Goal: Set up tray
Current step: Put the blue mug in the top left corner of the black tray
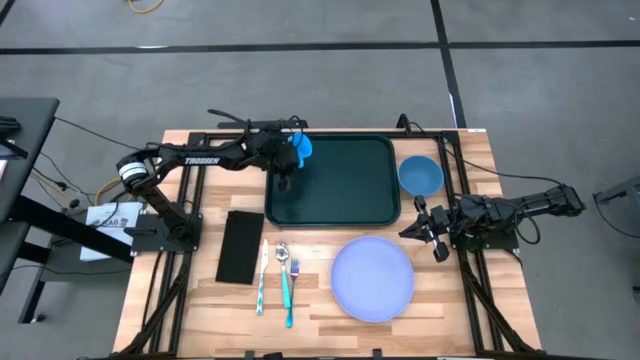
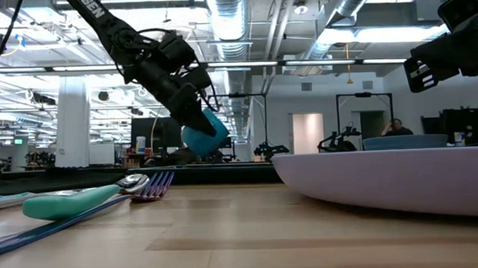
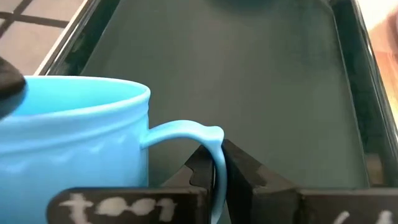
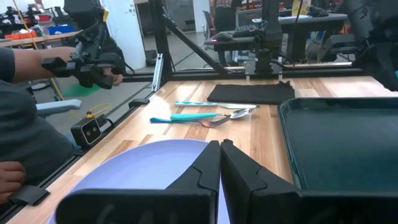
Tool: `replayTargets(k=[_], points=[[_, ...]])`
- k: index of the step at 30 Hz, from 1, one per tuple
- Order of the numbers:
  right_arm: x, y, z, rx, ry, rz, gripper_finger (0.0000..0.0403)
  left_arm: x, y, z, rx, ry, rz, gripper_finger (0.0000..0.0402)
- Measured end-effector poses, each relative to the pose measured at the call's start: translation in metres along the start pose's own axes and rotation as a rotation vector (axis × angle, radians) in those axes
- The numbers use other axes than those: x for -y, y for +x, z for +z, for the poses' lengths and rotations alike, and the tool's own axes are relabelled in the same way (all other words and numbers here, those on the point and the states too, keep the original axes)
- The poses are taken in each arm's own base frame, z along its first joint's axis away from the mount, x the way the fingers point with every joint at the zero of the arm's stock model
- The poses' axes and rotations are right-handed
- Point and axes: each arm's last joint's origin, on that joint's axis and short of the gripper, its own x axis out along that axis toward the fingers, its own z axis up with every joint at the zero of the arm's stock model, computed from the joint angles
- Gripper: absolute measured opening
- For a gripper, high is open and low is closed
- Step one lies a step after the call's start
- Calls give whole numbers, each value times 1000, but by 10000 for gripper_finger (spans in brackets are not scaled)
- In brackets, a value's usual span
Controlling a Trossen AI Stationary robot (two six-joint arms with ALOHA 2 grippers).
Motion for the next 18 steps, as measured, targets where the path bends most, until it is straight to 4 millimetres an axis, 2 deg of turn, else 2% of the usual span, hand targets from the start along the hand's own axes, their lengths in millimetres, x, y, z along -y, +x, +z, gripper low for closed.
replayTargets(k=[10,18], points=[[0,0,0,0,0,0,5,-1,0,0,-1,-4,29,10],[0,0,0,0,0,0,5,-2,0,1,0,-1,37,35]])
